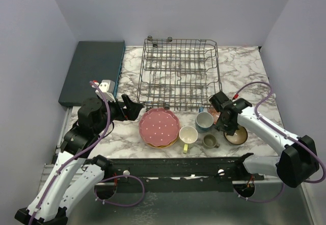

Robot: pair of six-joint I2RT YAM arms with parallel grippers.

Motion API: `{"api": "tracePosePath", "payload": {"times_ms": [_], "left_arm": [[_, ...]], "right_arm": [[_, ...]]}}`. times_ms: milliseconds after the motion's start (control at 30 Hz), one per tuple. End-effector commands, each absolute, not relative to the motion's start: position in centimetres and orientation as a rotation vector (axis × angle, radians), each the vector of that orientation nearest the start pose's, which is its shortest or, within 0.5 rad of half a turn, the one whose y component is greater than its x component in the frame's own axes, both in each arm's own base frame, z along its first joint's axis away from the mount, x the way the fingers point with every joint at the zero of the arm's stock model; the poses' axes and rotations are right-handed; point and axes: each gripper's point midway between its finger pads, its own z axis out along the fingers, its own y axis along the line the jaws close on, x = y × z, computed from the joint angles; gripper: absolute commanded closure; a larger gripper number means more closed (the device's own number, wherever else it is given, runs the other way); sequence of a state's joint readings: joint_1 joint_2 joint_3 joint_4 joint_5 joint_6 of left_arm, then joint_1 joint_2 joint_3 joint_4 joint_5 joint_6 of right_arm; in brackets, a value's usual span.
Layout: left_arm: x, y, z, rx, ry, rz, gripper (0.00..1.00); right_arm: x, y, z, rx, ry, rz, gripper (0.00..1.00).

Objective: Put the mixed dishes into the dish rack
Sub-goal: Pick up the bowl from the center of the board.

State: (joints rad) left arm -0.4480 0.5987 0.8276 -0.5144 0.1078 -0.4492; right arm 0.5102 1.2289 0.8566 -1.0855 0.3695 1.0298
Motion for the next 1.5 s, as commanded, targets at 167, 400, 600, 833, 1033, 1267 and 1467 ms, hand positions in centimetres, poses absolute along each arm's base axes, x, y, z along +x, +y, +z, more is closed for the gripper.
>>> {"api": "tracePosePath", "payload": {"times_ms": [167,400,600,833,1033,1267,1467], "left_arm": [[21.0,-14.6,27.3,0.096,1.914,-0.732,0.01],[20.9,-14.5,27.4,0.095,1.909,-0.732,0.01],[20.8,-14.5,27.4,0.099,1.909,-0.733,0.01],[20.7,-14.6,27.6,0.105,1.903,-0.739,0.01],[20.6,-14.5,27.7,0.106,1.900,-0.741,0.01],[20.6,-14.6,27.7,0.108,1.897,-0.744,0.01],[20.5,-14.5,27.8,0.107,1.893,-0.743,0.01]], "right_arm": [[18.3,6.0,6.6,0.774,2.668,-0.313,0.58],[18.0,6.1,5.9,0.778,2.697,-0.333,0.63],[18.0,6.2,5.4,0.784,2.708,-0.346,0.64],[17.9,6.3,4.9,0.782,2.730,-0.358,0.71],[17.8,6.4,4.7,0.787,2.738,-0.361,0.83],[17.6,6.6,4.9,0.793,2.747,-0.350,1.00],[17.5,6.3,5.9,0.813,2.727,-0.347,0.99]]}}
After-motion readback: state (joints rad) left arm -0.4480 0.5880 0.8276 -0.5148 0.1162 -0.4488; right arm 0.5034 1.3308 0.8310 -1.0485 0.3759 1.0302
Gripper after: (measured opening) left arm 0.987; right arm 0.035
